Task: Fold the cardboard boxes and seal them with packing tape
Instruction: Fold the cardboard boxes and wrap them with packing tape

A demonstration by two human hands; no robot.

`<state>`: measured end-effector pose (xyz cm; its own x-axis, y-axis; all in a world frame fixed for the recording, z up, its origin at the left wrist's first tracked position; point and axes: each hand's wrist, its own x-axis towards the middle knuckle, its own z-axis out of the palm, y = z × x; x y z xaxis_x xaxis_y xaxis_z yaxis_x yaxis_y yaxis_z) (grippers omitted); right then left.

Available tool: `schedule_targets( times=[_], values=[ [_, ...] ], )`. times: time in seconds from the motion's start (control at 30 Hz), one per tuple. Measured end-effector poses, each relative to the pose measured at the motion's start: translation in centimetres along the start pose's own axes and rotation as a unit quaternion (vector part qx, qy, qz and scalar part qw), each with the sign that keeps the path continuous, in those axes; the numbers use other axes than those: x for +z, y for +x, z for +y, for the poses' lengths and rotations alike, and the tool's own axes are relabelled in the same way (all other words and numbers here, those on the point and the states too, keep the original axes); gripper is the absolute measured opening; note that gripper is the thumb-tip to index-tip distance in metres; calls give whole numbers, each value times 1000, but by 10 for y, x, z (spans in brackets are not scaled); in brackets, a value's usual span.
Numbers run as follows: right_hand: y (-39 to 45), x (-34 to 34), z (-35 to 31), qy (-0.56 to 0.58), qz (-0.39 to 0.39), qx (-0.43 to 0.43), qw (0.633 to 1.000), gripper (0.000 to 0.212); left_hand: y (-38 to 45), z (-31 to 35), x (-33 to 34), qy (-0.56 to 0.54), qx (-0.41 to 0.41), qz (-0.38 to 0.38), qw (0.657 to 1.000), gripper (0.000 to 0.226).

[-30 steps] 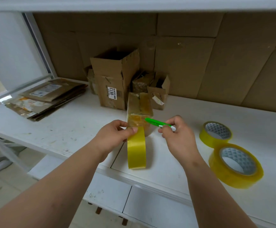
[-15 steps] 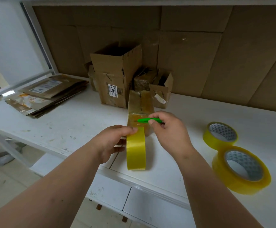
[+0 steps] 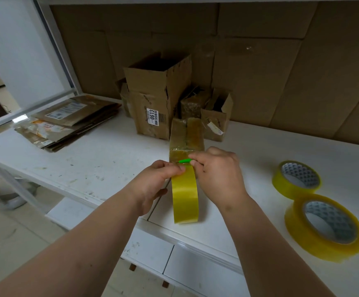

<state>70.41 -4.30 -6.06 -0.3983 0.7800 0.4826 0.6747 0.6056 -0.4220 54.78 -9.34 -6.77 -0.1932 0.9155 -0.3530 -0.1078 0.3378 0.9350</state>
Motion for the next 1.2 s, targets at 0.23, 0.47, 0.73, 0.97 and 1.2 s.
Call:
schedule_targets(
  times=[0.23, 0.47, 0.73, 0.97, 1.2],
  values=[
    [8, -4, 2, -18, -39, -24, 999, 18, 2, -2, -7, -22, -4, -12, 1000, 56],
    [10, 4, 10, -87, -64, -16, 994, 22, 1, 2, -5, -35, -8, -36, 999, 33],
    [-16, 3, 46, -66, 0, 82, 994, 17, -3, 1, -6, -22, 5, -37, 999, 54],
    [-37, 24, 60, -118, -128, 283, 943, 24, -3, 2, -5, -22, 9, -47, 999, 54],
    [-18, 20, 31, 246, -57, 361, 898, 13, -4, 1, -4, -23, 11, -62, 998, 52]
  ],
)
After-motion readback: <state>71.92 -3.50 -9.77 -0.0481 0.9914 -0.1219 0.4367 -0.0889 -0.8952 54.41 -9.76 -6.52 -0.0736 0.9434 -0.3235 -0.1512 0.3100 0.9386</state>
